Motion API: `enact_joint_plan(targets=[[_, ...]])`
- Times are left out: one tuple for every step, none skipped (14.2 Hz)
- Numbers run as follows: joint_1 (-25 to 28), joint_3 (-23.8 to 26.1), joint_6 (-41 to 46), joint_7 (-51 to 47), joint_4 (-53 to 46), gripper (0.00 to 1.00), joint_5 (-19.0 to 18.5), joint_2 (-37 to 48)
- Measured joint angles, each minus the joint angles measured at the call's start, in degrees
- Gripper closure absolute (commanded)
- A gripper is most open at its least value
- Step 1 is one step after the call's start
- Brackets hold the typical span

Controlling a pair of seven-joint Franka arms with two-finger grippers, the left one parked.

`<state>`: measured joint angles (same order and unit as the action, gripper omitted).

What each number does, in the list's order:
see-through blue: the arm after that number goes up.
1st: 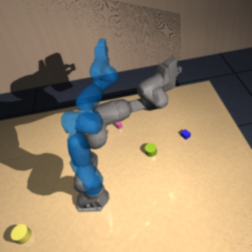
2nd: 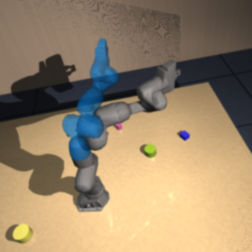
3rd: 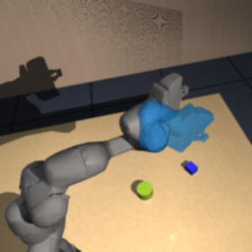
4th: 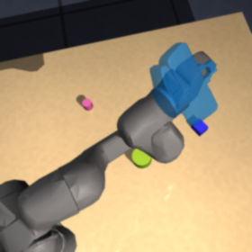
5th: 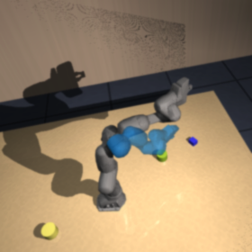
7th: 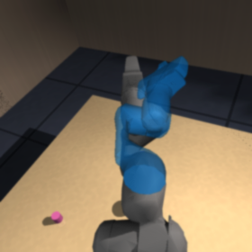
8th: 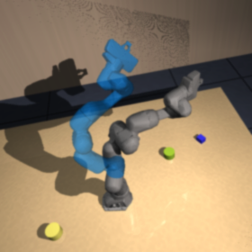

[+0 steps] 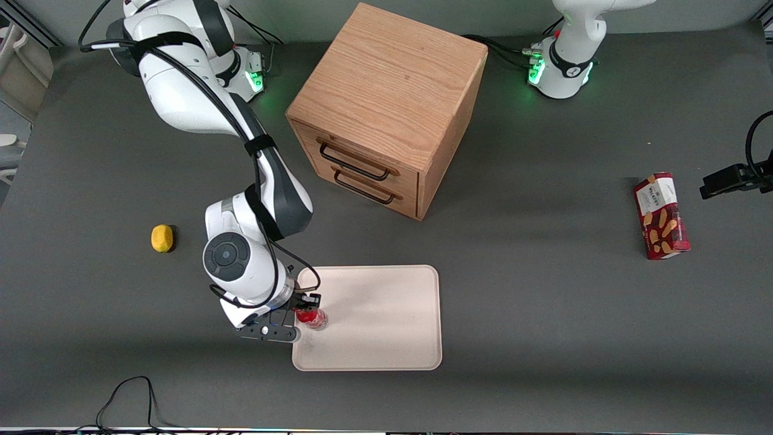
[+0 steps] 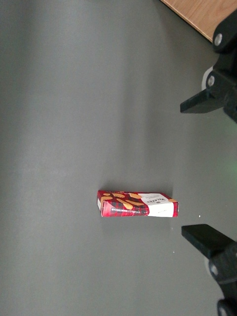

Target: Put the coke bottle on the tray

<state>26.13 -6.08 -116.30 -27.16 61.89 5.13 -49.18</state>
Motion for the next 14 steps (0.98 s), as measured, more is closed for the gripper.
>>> enact_joint_plan(targets=[[0.0,0.0,0.0,0.1,0.0,1.00,0.0,0.0],[0.0,0.0,0.0,0.3,0.0,0.79,0.0,0.0],[0.0,0.0,0.0,0.3,0.0,0.01,0.0,0.0],[0.0,0.0,0.0,0.3,0.0,0.00,0.0,0.0],[-0.1,0.0,0.0,0.3,0.0,0.00,0.0,0.0],[-0.1,0.0,0.0,0.3,0.1,0.00,0.0,0.0],[-0.1,0.0,0.0,0.3,0.1,0.00,0.0,0.0],[-0.1,-0.1,0.0,0.3,0.1,0.00,0.0,0.1],[-0.1,-0.1,0.0,0.2,0.1,0.00,0.0,0.2],[-0.1,-0.1,0.0,0.2,0.1,0.00,0.0,0.3],[-0.1,-0.1,0.0,0.2,0.1,0.00,0.0,0.5],[-0.1,-0.1,0.0,0.0,0.1,0.00,0.0,0.9],[-0.1,-0.1,0.5,-0.5,0.1,0.00,0.1,1.5],[-0.1,-0.1,1.6,-1.0,0.4,0.00,0.1,2.6]])
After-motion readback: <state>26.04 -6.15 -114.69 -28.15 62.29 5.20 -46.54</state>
